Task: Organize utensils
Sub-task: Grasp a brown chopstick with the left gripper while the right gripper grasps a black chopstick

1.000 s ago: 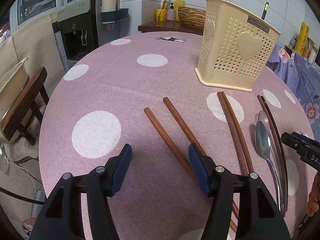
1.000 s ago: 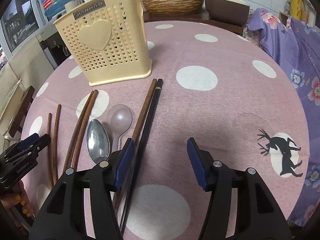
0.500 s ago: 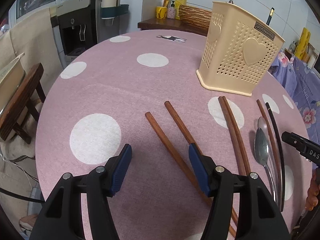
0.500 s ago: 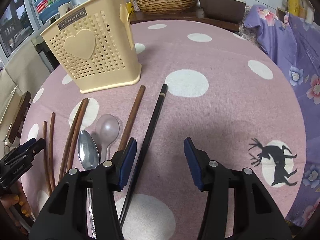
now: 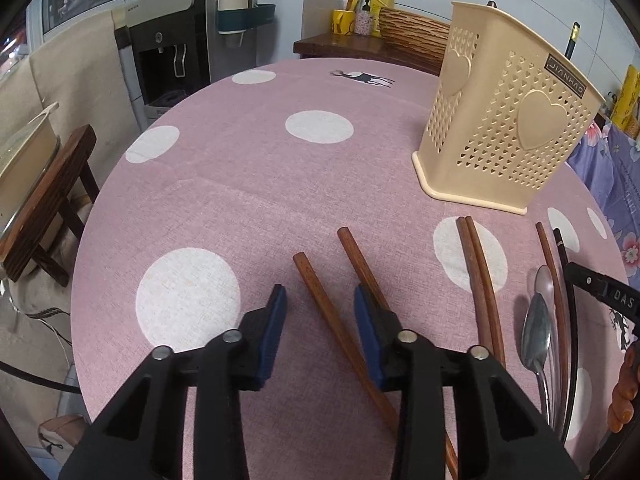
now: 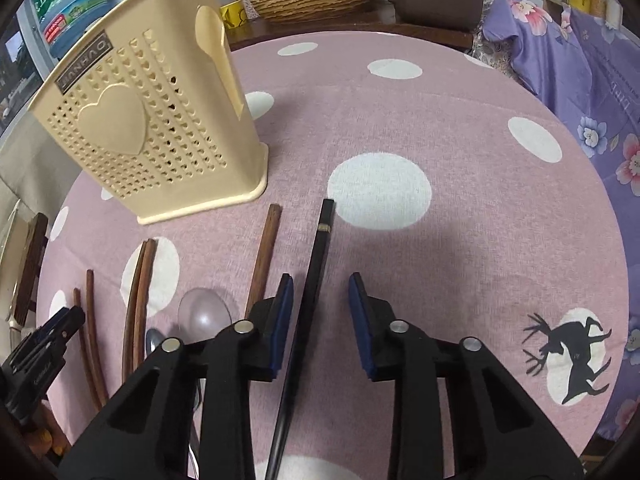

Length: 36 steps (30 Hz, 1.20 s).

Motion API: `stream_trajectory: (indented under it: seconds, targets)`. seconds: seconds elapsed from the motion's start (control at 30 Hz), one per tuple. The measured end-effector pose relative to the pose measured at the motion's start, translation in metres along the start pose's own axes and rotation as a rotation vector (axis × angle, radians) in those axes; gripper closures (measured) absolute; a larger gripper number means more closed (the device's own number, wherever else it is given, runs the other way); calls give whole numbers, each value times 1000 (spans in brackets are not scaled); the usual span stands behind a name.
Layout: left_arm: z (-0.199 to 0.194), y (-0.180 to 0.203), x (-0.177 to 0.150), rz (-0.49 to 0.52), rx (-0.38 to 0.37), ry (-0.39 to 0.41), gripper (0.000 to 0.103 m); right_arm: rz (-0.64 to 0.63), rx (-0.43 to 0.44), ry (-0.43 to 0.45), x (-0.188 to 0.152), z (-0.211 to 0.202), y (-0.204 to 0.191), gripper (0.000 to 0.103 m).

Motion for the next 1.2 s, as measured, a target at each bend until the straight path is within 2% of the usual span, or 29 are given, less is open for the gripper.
stream_trajectory:
  seconds: [0.3, 0.5, 0.9, 1.07, 1.2]
  targets:
    - [12, 12, 9, 80, 32, -15, 87, -18, -61, 21, 12, 10, -10, 93]
    - [14, 12, 12, 92, 32, -18, 90, -9, -59, 31, 15, 12, -9, 94]
    - [16, 5, 19, 22, -34, -16, 95, 33, 10, 50, 17, 5, -3, 94]
    - [3, 7, 27, 10, -72, 18, 95, 37, 64, 102, 20, -15, 1, 95]
    - [-20, 15, 40, 25, -102, 75, 95, 27, 103, 159, 26, -39, 4, 95]
Point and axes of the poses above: each gripper's, at about its wrist camera, not at the fingertips, and z roughly the way its jaws point, y to its right, x to its top, the point moved 5 cm from there along z, roughly the way its jaws point, and after that the axes turned 12 degrees about -x, right-handed, at the moved point
